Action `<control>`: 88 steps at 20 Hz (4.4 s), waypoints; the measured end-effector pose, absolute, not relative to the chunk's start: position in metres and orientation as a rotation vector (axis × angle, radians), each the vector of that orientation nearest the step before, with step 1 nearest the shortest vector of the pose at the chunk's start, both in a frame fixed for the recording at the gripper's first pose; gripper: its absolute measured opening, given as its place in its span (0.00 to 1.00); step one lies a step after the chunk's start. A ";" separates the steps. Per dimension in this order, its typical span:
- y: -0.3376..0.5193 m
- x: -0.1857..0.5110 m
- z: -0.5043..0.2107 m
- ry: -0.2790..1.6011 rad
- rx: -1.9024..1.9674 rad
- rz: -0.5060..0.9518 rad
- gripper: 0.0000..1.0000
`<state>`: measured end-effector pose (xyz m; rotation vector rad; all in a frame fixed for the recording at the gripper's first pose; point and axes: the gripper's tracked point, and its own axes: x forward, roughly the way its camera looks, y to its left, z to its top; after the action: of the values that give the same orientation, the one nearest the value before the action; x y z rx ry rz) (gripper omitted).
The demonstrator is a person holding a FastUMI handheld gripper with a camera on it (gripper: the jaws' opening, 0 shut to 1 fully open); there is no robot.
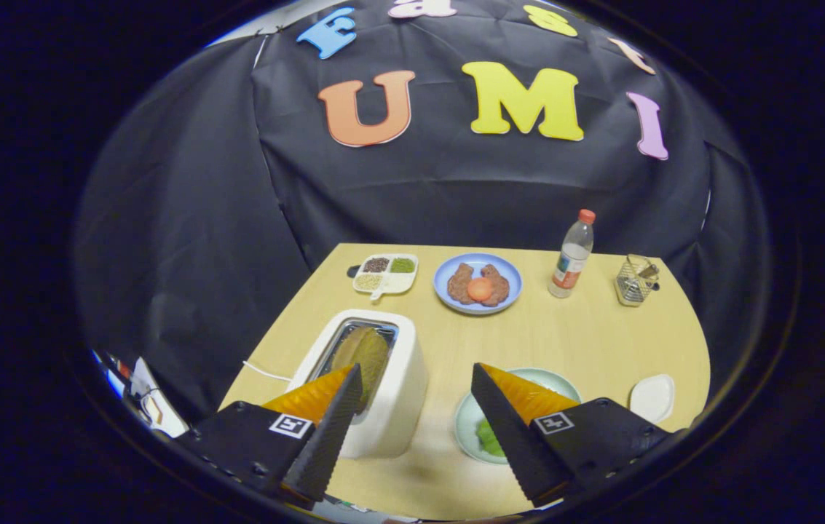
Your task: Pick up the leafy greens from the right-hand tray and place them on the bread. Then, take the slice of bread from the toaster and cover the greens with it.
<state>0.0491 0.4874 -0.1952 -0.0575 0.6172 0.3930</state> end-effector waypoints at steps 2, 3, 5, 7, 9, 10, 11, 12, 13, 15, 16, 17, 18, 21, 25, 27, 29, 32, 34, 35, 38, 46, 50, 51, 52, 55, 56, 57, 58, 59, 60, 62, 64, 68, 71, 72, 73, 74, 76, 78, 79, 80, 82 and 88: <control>0.506 0.050 -0.195 0.614 -0.066 0.389 0.93; 0.515 0.051 -0.194 0.613 -0.069 0.384 0.93; 0.529 0.056 -0.199 0.621 -0.068 0.365 0.93; 0.539 0.060 -0.210 0.646 -0.082 0.327 0.91; 0.544 0.068 -0.220 0.664 -0.105 0.275 0.89; 0.547 0.071 -0.224 0.666 -0.114 0.255 0.86; 0.548 0.072 -0.226 0.670 -0.125 0.235 0.84; 0.551 0.074 -0.230 0.677 -0.136 0.227 0.76; 0.554 0.076 -0.233 0.687 -0.146 0.229 0.67; 0.551 0.080 -0.240 0.717 -0.148 0.197 0.50; 0.551 0.079 -0.244 0.741 -0.140 0.194 0.41; 0.554 0.081 -0.248 0.765 -0.133 0.198 0.41; 0.551 0.080 -0.246 0.774 -0.132 0.188 0.36; 0.548 0.081 -0.244 0.779 -0.129 0.202 0.18; 0.541 0.077 -0.223 0.776 -0.067 0.217 0.12; 0.537 0.077 -0.207 0.757 -0.037 0.232 0.11; 0.532 0.076 -0.187 0.730 -0.013 0.253 0.12; 0.518 0.078 -0.159 0.676 0.040 0.283 0.11; 0.502 0.080 -0.146 0.653 0.064 0.290 0.12; 0.494 0.084 -0.143 0.639 0.079 0.293 0.12; 0.463 0.094 -0.158 0.659 0.126 0.260 0.12; 0.379 0.118 -0.250 0.821 0.200 0.064 0.12; 0.368 0.124 -0.278 0.861 0.248 0.038 0.12; 0.369 0.123 -0.282 0.866 0.254 0.047 0.12; 0.367 0.123 -0.288 0.868 0.247 0.049 0.12; 0.366 0.123 -0.301 0.866 0.224 0.071 0.11; 0.361 0.123 -0.307 0.873 0.220 0.069 0.11; 0.364 0.121 -0.311 0.878 0.238 0.090 0.12; 0.360 0.123 -0.312 0.873 0.229 0.090 0.12; 0.354 0.124 -0.312 0.859 0.208 0.087 0.12; 0.350 0.125 -0.315 0.858 0.189 0.092 0.12; 0.336 0.125 -0.323 0.876 0.159 0.075 0.12; 0.320 0.127 -0.335 0.902 0.141 0.056 0.12; 0.301 0.124 -0.359 0.989 0.153 0.060 0.17; 0.297 0.127 -0.363 1.000 0.138 0.085 0.17; 0.297 0.128 -0.364 1.002 0.121 0.092 0.17; 0.299 0.131 -0.365 1.001 0.100 0.104 0.17; 0.299 0.132 -0.367 0.998 0.078 0.117 0.17; 0.297 0.132 -0.369 1.004 0.031 0.140 0.26; 0.298 0.134 -0.368 0.996 0.010 0.159 0.26; 0.292 0.136 -0.370 0.993 -0.016 0.144 0.26; 0.288 0.133 -0.370 0.999 -0.037 0.151 0.41; 0.285 0.135 -0.372 0.994 -0.061 0.166 0.50; 0.285 0.118 -0.353 0.945 -0.069 0.246 0.77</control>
<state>0.1183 0.2849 -0.3528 -0.0695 0.9453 0.2464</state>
